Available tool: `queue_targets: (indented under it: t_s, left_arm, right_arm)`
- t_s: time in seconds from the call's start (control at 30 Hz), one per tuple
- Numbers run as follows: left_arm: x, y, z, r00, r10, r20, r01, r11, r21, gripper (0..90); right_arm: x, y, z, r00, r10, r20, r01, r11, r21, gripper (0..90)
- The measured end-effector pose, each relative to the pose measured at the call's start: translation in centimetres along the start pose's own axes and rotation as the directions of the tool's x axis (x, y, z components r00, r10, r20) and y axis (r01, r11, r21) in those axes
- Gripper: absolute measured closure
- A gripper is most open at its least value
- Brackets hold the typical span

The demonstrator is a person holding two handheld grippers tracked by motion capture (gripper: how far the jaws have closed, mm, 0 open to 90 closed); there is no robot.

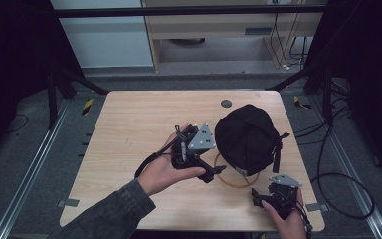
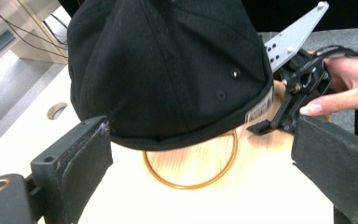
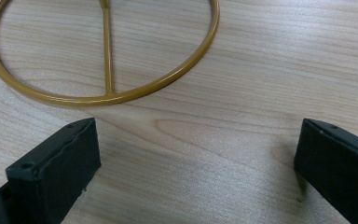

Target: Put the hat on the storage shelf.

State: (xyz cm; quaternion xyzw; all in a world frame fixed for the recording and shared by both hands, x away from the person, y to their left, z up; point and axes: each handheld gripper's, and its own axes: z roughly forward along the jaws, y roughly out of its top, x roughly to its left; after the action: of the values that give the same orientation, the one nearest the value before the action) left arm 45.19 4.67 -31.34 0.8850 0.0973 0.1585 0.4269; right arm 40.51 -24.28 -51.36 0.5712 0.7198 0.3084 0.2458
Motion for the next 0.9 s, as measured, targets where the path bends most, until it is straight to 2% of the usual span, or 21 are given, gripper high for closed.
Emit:
queue_targets:
  t_s: [0.2, 0.33, 0.57, 0.67, 0.73, 0.9]
  left_arm:
    - [-0.4, -1.8, -0.4, 0.9995, -0.031, -0.003, 0.031, 0.9994, -0.012, 4.7]
    - [-0.4, -3.4, -0.9, 0.9976, -0.069, -0.004, 0.069, 0.9973, -0.024, 4.7]
    - [0.1, -6.3, -1.8, 0.9925, -0.116, -0.039, 0.115, 0.9932, -0.014, 4.7]
    - [0.6, -7.5, -2.2, 0.9896, -0.134, -0.053, 0.134, 0.9910, -0.011, 4.8]
    - [1.1, -8.6, -2.5, 0.9846, -0.165, -0.058, 0.164, 0.9863, -0.017, 5.0]
    - [1.7, -11.0, -3.0, 0.9749, -0.205, -0.086, 0.205, 0.9787, -0.015, 5.3]
  right_arm:
    - [0.0, 0.0, 0.0, 1.0000, 0.000, 0.000, 0.000, 1.000, 0.000, 0.4]
    - [0.0, 0.0, 0.0, 1.0000, 0.000, 0.000, 0.000, 1.000, 0.000, 0.3]
    - [0.0, 0.0, 0.0, 1.0000, 0.000, 0.000, 0.000, 1.000, 0.000, 0.4]
    - [0.0, 0.0, 0.0, 1.0000, 0.000, 0.000, 0.000, 1.000, 0.000, 0.3]
    - [0.0, 0.0, 0.0, 1.0000, 0.000, 0.000, 0.000, 1.000, 0.000, 0.3]
    - [0.0, 0.0, 0.0, 1.0000, 0.000, -0.001, 0.000, 1.000, 0.000, 0.3]
